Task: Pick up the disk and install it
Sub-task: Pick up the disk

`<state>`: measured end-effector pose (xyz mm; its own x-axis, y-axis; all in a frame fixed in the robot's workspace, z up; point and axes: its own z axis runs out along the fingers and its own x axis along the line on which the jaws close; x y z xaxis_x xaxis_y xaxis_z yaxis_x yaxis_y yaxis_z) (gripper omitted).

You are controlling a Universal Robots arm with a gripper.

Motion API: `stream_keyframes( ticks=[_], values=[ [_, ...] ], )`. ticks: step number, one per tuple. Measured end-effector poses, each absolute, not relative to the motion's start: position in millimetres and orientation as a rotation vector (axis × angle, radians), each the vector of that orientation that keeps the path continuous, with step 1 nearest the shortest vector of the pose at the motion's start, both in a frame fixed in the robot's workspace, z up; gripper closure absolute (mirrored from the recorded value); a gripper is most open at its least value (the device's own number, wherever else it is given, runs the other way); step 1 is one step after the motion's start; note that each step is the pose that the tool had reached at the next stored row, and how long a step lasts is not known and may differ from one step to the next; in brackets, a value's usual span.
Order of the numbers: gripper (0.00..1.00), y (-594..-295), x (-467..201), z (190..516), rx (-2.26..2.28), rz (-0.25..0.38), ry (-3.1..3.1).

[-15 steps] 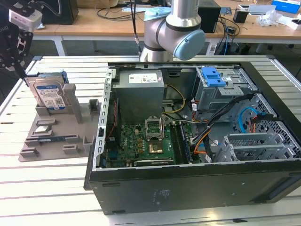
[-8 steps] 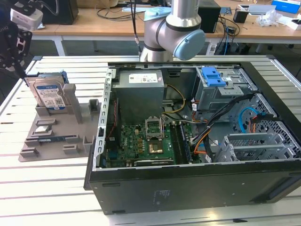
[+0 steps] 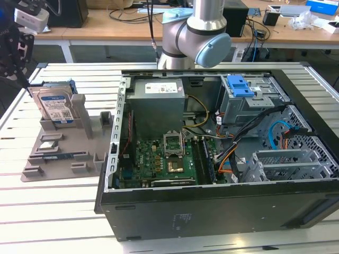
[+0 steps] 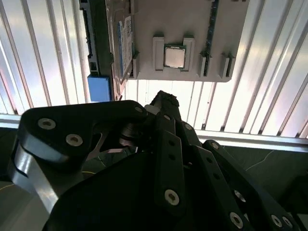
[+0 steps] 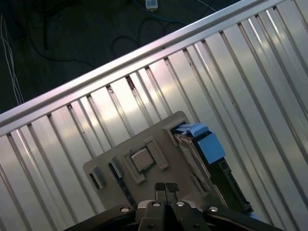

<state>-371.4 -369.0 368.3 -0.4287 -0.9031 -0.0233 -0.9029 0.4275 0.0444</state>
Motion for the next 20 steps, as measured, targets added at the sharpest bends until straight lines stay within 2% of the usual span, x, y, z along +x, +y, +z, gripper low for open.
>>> stream_keyframes(
  ticks=[20],
  values=[
    [0.89, -369.0, -371.4, 368.3, 1.927, -0.077, -2.468]
  ],
)
